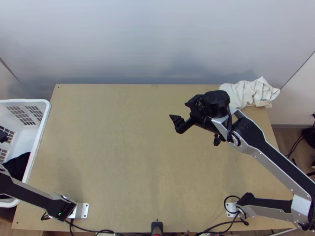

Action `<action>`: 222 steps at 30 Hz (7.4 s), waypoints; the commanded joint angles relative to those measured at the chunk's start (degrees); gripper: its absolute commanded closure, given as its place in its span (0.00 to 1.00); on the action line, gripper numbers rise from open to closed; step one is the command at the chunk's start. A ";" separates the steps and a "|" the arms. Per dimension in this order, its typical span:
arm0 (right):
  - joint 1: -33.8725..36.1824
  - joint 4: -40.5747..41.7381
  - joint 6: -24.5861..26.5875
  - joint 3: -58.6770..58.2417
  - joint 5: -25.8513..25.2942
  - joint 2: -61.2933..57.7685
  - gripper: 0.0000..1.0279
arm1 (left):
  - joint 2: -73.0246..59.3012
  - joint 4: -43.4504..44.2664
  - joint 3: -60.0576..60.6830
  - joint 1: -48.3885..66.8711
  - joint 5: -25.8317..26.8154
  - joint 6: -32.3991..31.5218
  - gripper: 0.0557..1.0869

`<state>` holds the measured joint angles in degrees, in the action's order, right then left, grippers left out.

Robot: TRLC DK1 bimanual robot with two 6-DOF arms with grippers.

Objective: Fold the t-shirt

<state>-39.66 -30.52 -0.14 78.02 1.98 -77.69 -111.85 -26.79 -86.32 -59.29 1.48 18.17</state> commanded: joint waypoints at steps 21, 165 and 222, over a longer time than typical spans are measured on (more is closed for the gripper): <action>1.95 -2.08 -1.88 3.72 -0.04 -0.71 0.04 | -22.97 5.08 -4.73 -3.38 -2.53 0.02 0.05; 15.05 1.17 -5.83 -23.88 0.57 23.81 0.04 | 42.42 -1.69 -17.91 89.43 1.16 -11.67 0.96; 27.79 0.99 -12.78 -40.49 8.31 38.58 0.04 | 5.24 29.42 -9.83 88.47 -11.58 -7.54 0.96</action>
<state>-11.81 -29.52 -12.86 37.85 10.02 -38.44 -105.10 1.06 -99.59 38.83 -10.00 10.09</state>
